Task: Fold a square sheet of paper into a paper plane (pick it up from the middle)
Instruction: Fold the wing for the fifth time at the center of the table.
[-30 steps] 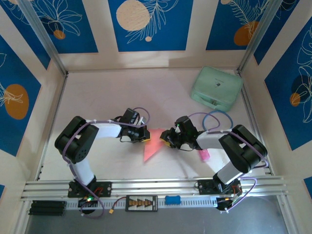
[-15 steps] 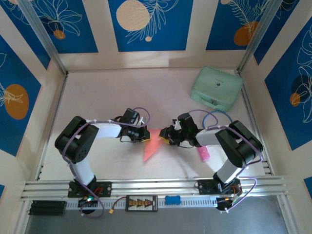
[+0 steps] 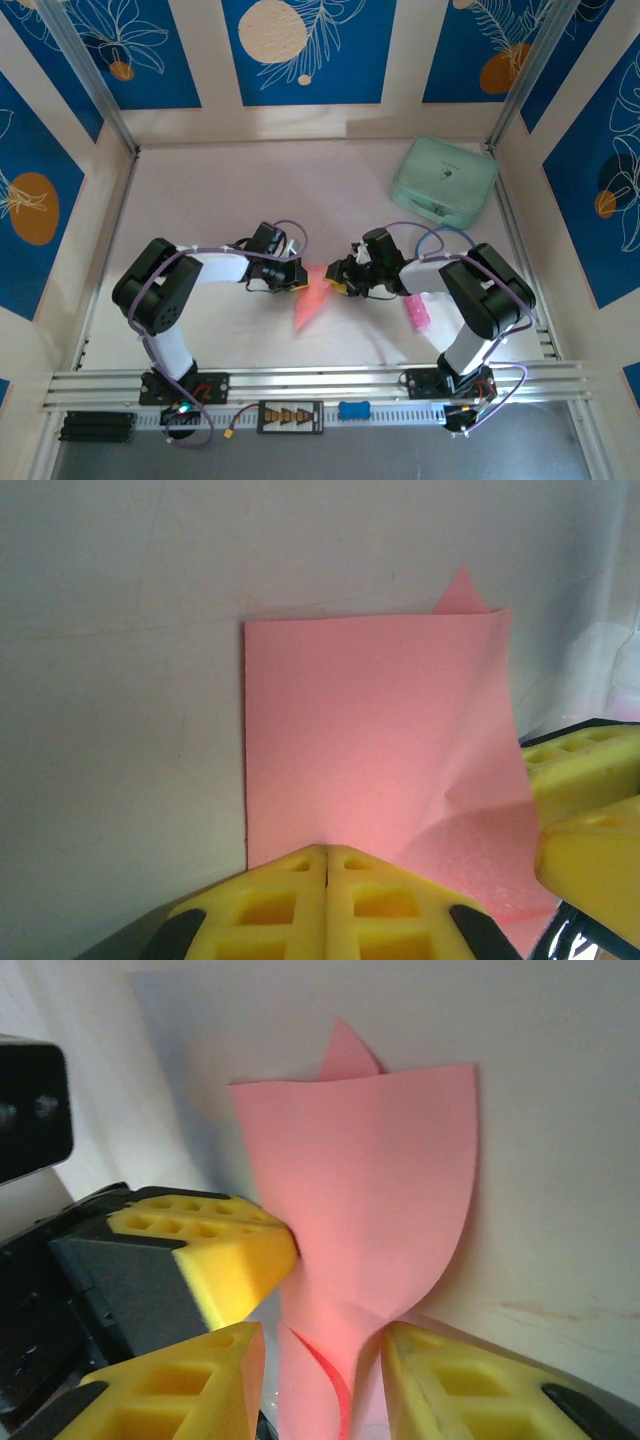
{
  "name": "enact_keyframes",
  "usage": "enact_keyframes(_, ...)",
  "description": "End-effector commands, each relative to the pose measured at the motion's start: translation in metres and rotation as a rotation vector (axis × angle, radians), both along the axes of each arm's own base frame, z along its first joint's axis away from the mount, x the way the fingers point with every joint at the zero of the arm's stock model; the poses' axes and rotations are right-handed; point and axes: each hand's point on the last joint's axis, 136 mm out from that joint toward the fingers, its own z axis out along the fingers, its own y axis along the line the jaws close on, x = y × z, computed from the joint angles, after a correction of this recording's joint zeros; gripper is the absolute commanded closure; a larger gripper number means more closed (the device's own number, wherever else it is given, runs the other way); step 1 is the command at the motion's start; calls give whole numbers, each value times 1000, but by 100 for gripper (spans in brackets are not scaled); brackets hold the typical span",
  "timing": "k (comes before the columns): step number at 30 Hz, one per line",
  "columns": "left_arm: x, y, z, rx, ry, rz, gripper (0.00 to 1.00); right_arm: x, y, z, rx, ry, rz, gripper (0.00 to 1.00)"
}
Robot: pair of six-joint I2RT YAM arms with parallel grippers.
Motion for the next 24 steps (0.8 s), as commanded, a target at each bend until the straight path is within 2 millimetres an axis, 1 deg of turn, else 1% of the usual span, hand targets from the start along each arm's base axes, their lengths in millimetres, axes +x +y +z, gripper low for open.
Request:
enact_keyframes(1, -10, 11, -13, 67, 33, -5, 100, -6, -3, 2, -30, 27, 8, 62)
enact_keyframes(4, -9, 10, -12, 66, 31, -5, 100, -6, -2, 0, -28, 28, 7, 62)
enact_keyframes(9, -9, 10, -10, 62, 27, -6, 100, -1, 6, 3, 15, 5, 23, 61)
enact_keyframes(14, -7, 7, -5, 37, 12, -10, 100, 3, 6, 2, 20, -16, 17, 62)
enact_keyframes(17, -4, 3, 3, 10, -11, -14, 100, 3, 5, 2, 13, -18, 20, 66)
enact_keyframes(21, 0, 1, 15, -8, -47, -14, 100, 0, 0, -4, -14, 8, 4, 71)
enact_keyframes(24, 1, 0, 22, -17, -67, -16, 99, -1, -2, -5, -20, 11, -1, 78)
